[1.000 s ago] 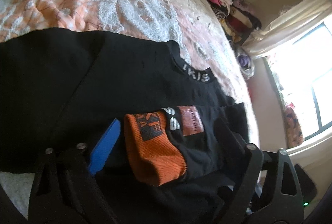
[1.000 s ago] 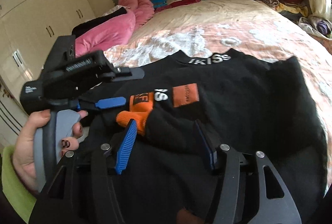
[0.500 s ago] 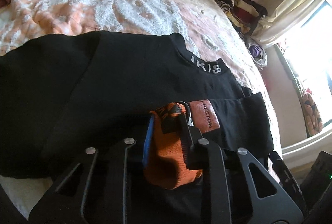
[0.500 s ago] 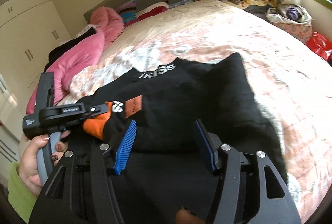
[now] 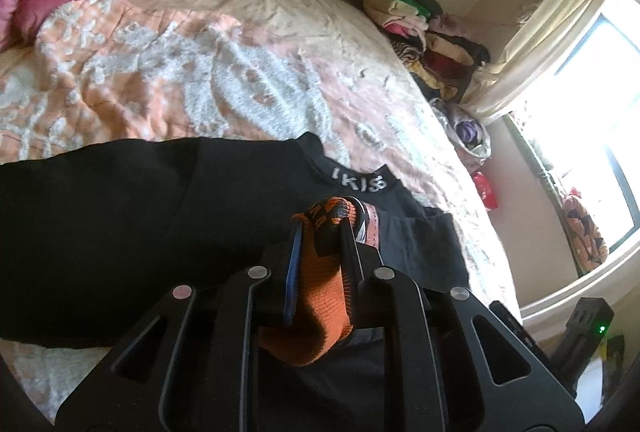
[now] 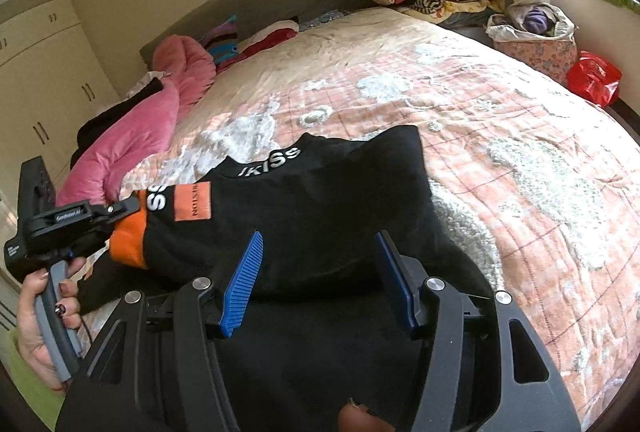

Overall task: Fold small clothes
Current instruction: 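Grasp the laid orange cuff with the left tool while the right tool opens, then release the cuff flat on the sweatshirt body with the left tool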

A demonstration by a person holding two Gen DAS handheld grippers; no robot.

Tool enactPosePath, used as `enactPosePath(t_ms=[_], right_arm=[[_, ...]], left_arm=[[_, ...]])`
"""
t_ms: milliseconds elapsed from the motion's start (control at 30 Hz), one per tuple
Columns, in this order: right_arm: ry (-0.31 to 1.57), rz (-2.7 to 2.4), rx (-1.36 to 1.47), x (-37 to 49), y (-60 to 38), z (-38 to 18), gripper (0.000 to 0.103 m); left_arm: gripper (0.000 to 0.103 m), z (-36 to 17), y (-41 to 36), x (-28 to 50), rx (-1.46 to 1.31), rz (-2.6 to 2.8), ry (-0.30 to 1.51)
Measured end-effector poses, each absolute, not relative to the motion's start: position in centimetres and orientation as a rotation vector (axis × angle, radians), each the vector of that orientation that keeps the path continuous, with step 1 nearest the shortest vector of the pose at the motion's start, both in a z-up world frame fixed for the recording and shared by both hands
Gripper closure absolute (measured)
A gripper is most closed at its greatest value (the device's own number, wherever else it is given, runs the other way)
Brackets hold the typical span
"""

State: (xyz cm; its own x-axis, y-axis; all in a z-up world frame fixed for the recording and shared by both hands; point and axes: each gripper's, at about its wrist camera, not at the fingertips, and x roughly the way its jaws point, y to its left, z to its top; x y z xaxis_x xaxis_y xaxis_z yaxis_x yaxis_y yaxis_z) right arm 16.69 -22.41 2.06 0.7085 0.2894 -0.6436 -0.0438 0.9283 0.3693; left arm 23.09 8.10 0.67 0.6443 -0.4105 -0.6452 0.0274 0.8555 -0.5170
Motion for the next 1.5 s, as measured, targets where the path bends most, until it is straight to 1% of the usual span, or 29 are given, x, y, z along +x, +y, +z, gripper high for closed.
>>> enactPosePath(t_ms=[167,367,567,633,733,800,867,900,933,1000,1067,1167,1300,1433,1467,1500], right_arm=[[0.786,0.129,0.352,17.1,-23.1,1.6,0.047],[0.805,0.052,0.34,17.7,-23.9,0.8,0.047],[0.819,0.057,0.301,19.0,-23.2,0.3,0.047],[0.822,0.077,0.287,19.4,-22.4,0.3,0.047],[0.825,0.119,0.237,20.1,-20.8,0.3,0.047],[0.834,0.135,0.202,20.6,-20.0,0.2,0.046],[0.854,0.15,0.179,21.2,-19.3,-0.1,0.042],[0.865,0.15,0.173,21.3,-19.2,-0.4,0.042],[0.877,0.15,0.167,21.5,-19.1,-0.6,0.042],[0.904,0.14,0.156,21.7,-19.1,-1.4,0.041],[0.939,0.134,0.158,21.9,-19.6,-2.3,0.038],[0.969,0.13,0.184,22.1,-20.4,-3.8,0.038],[0.959,0.128,0.154,21.8,-19.9,-3.7,0.038],[0.945,0.133,0.187,21.2,-20.4,-3.3,0.038],[0.94,0.132,0.19,21.1,-20.5,-3.2,0.038],[0.933,0.133,0.192,20.9,-20.5,-2.9,0.035]], left_arm=[[0.092,0.1,9.0,23.2,-0.536,-0.254,0.857],[0.092,0.1,8.9,23.1,-0.482,-0.222,0.887],[0.09,1.7,9.2,22.3,-0.397,-0.143,0.822],[0.084,1.9,9.0,22.2,-0.374,-0.132,0.815],[0.078,1.4,8.3,22.4,-0.385,-0.168,0.836],[0.075,0.6,7.0,22.7,-0.345,-0.174,0.871],[0.071,-0.4,5.9,22.9,-0.308,-0.175,0.91],[0.064,-1.1,5.3,23.0,-0.29,-0.175,0.94],[0.053,-2.0,4.9,23.1,-0.273,-0.169,0.976],[0.043,-4.4,4.6,23.1,-0.24,-0.139,1.042],[0.043,-5.5,4.4,23.0,-0.198,-0.103,1.059],[0.041,-5.5,4.0,22.6,-0.166,-0.091,1.045],[0.041,-5.4,4.1,22.3,-0.163,-0.093,1.044],[0.041,-5.1,4.6,22.0,-0.204,-0.098,1.037],[0.041,-5.0,4.8,22.1,-0.214,-0.102,1.035],[0.041,-4.8,5.0,21.9,-0.225,-0.106,1.03]])
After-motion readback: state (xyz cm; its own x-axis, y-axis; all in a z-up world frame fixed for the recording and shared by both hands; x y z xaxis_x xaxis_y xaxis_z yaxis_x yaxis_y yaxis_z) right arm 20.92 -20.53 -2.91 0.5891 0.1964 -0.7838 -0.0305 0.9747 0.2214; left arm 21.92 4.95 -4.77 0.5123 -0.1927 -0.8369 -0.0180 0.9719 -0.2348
